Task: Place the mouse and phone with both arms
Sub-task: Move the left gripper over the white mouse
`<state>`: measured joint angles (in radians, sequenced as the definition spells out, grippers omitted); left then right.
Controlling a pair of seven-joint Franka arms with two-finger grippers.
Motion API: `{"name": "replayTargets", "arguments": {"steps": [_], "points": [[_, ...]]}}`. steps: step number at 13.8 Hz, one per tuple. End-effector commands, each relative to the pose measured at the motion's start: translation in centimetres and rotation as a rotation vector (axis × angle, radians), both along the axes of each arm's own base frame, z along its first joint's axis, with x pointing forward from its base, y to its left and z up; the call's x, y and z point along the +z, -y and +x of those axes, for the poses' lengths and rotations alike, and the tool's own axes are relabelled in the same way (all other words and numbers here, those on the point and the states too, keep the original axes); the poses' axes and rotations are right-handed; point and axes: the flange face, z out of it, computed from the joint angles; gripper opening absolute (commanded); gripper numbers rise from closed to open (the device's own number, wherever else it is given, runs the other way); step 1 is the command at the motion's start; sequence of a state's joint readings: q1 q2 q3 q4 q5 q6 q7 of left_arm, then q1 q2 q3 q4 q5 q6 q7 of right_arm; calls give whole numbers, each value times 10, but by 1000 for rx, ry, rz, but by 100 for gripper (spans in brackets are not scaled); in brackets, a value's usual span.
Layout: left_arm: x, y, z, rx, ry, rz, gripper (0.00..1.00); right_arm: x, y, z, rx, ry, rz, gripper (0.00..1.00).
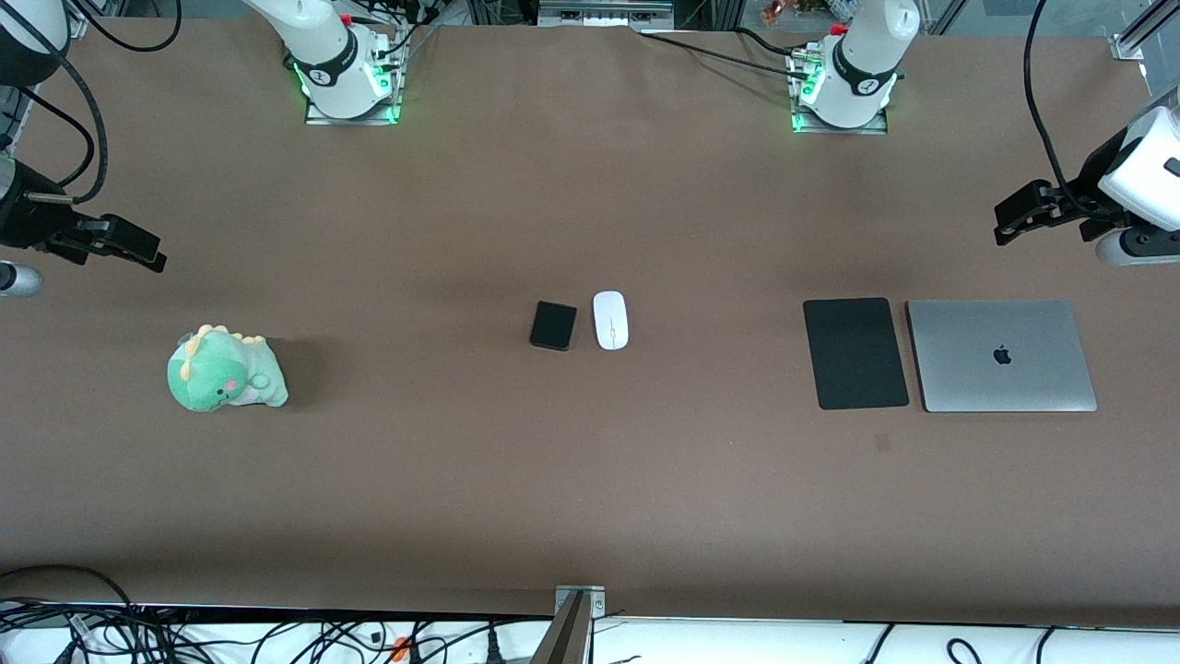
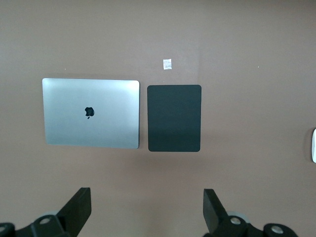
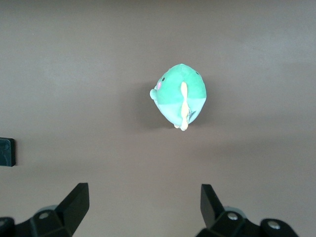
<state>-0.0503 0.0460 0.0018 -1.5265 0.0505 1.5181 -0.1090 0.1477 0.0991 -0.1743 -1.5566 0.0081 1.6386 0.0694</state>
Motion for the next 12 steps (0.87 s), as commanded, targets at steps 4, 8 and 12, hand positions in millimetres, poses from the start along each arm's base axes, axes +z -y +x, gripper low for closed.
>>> {"name": "replayTargets", "arguments": {"steps": [4, 8, 12], "points": [[4, -1, -8, -21, 8, -28, 100, 6, -6, 3, 17, 13, 15, 100], [0, 16, -4, -47, 1, -31, 100, 5, -8, 3, 20, 8, 15, 100], [-22, 64, 5, -115, -27, -34, 100, 3, -17, 4, 34, 8, 16, 100]]}}
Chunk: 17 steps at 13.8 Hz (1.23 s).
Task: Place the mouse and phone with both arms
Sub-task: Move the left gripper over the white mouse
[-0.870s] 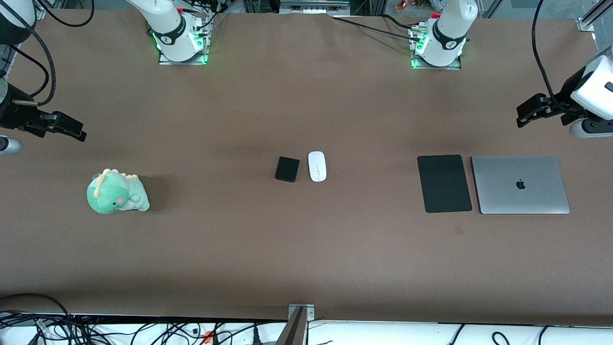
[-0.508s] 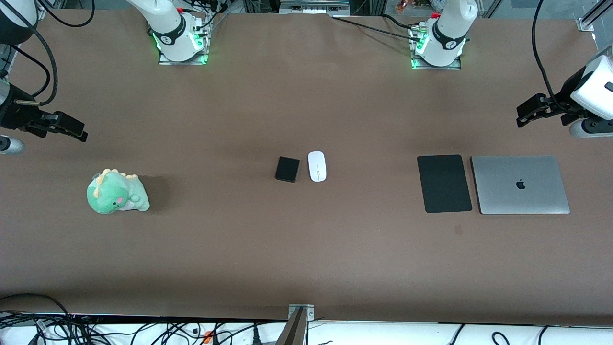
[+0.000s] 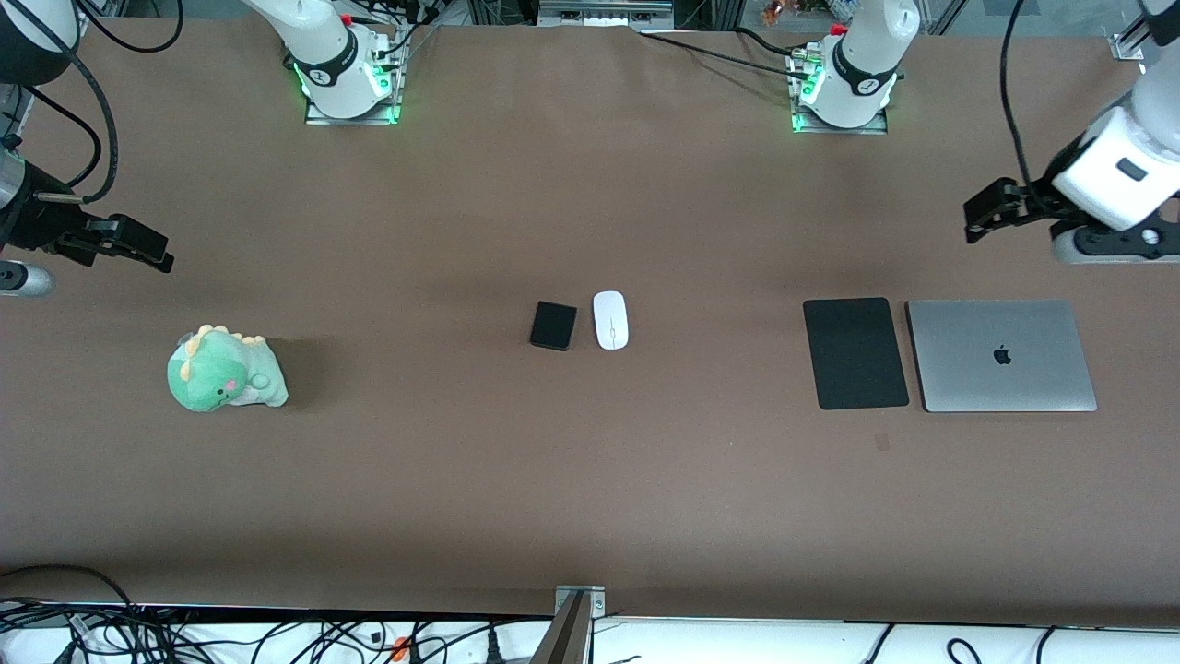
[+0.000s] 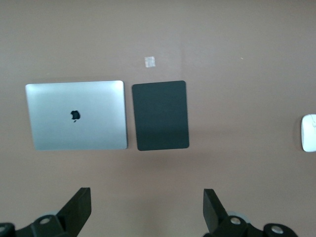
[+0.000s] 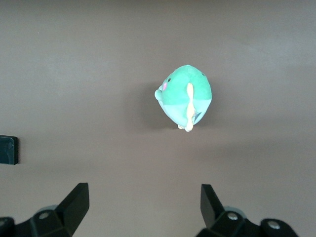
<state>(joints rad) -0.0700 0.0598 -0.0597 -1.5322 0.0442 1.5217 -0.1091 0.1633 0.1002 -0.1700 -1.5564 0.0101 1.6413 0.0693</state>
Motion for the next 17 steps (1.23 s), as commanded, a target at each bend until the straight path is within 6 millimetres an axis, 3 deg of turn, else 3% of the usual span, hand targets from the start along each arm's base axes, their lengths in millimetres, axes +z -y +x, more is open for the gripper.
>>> {"name": "replayTargets", "arguments": {"steps": [1, 6, 9, 13, 17], "points": [[-21, 34, 8, -58, -27, -34, 100, 0, -12, 5, 24, 6, 13, 100], [-73, 106, 28, -59, -57, -79, 100, -16, -16, 14, 27, -9, 13, 100], [-121, 159, 33, -19, -89, -87, 100, -15, -18, 16, 28, 5, 14, 100], [-182, 236, 24, 50, -102, -70, 100, -20, -20, 18, 25, 1, 13, 100], [-235, 289, 12, 29, -102, -57, 100, -20, -23, 17, 31, 1, 13, 100]]}}
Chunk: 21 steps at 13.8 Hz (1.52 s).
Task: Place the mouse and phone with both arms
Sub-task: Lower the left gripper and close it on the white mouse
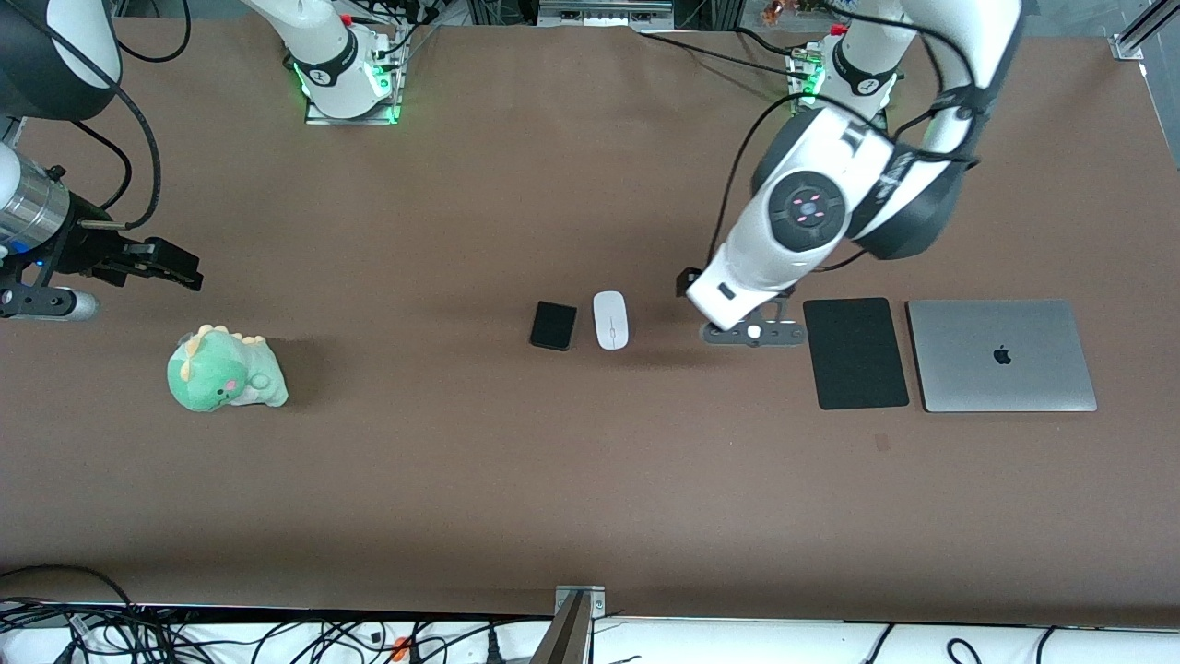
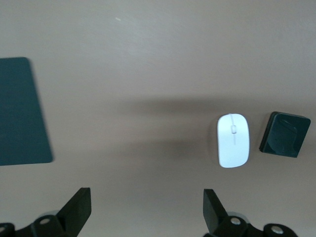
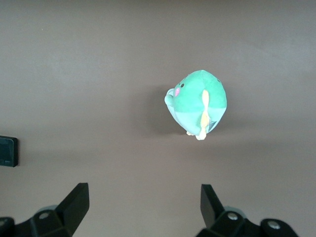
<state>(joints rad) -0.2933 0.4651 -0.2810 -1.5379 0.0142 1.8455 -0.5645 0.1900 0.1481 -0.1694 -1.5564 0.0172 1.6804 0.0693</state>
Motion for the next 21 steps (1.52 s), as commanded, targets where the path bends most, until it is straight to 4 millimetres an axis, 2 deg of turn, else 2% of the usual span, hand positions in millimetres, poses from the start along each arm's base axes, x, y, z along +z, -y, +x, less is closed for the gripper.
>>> {"name": "replayTargets", "arguments": {"steps": [1, 3, 6, 10, 17, 21], "points": [[-24, 25, -3, 1, 13, 15, 100, 5, -4, 2, 4, 9, 14, 100], [-50, 52, -10, 35, 35, 20, 100, 5, -5, 3, 6, 9, 14, 100], [-82, 82, -19, 86, 68, 20, 100, 4, -5, 3, 6, 7, 14, 100], [-123, 109, -35, 138, 74, 28, 100, 0, -11, 4, 13, 1, 14, 100], [-176, 130, -47, 197, 115, 32, 100, 0, -11, 4, 15, 1, 14, 100], [-193, 137, -49, 221, 126, 24, 100, -1, -14, 4, 19, -1, 14, 100]]}}
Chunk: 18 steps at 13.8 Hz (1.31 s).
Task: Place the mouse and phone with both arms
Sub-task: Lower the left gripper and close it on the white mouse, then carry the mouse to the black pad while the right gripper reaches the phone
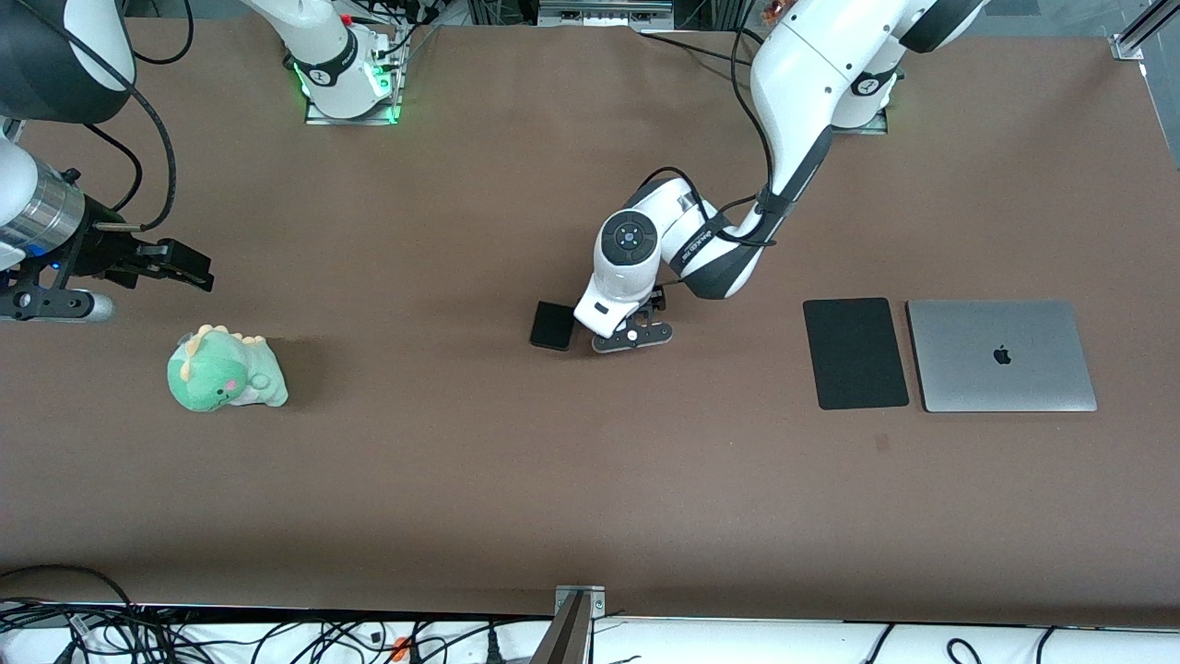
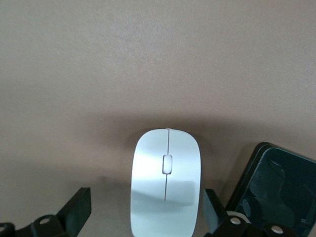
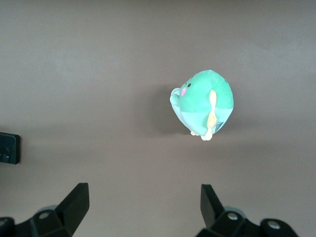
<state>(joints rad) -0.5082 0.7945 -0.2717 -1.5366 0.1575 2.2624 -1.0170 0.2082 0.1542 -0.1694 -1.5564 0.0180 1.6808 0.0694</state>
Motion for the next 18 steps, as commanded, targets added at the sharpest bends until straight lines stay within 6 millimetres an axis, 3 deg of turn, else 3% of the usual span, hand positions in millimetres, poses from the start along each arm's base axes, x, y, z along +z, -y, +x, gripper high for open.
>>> {"name": "replayTargets", "arguments": {"steps": [1, 11, 13, 18], "points": [[-3, 10, 4, 21, 33, 4, 100, 2, -4, 3, 3, 2, 14, 100], [-21, 18, 0, 26, 29, 20, 98, -1, -9, 3, 10, -3, 13, 100], [-21, 18, 0, 24, 29, 20, 78, -1, -9, 3, 9, -3, 13, 100], [-15, 16, 4, 13, 44, 24, 38, -2, -11, 2, 9, -7, 13, 100]]}}
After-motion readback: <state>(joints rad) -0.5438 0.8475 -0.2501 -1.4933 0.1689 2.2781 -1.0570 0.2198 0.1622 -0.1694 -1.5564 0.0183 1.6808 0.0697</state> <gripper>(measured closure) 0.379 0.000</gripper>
